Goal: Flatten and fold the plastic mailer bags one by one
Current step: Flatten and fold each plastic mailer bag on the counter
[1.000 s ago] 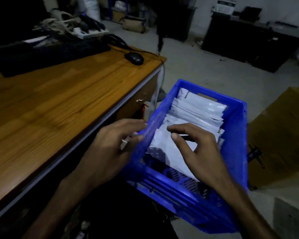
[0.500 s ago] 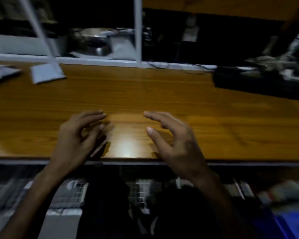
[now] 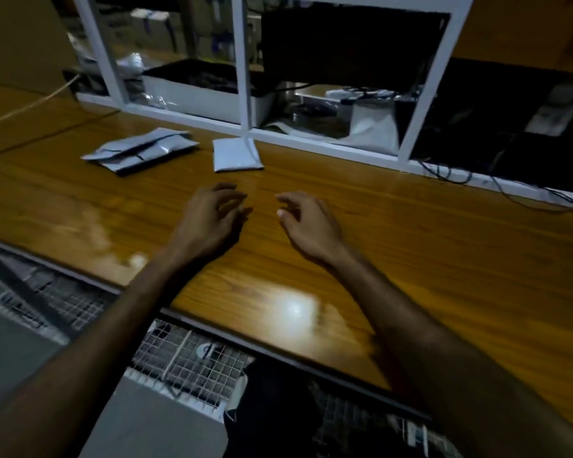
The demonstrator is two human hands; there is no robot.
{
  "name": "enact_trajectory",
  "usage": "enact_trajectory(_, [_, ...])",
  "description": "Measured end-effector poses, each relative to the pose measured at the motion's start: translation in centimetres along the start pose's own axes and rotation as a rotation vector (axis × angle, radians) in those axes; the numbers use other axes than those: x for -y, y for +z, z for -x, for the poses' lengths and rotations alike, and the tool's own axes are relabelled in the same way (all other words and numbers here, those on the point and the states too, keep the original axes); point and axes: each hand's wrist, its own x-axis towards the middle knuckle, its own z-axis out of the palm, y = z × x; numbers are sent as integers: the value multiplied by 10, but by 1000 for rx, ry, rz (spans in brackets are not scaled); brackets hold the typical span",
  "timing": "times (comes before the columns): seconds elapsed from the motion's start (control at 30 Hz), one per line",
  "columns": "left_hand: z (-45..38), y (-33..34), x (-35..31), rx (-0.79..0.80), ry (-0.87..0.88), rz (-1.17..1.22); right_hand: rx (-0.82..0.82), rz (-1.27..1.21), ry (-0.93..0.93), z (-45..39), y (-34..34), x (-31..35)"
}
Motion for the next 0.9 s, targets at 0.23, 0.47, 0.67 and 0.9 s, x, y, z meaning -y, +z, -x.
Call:
enact_trajectory(0.23, [-75,0,29,-75,-60,-237,7,-41,140,-111,42,-8])
enact_trajectory(0.47, [-123,11,48,-59,-78,-434,-58,77,232,-175,64,-14])
enact_trajectory(0.67, [-132,14,50,-34,-39,-452,-51,56,324,-210,72,-12])
enact_trajectory(0.9, [-128,15,47,40,-51,-311,-143,-36,474,-233,78,-17])
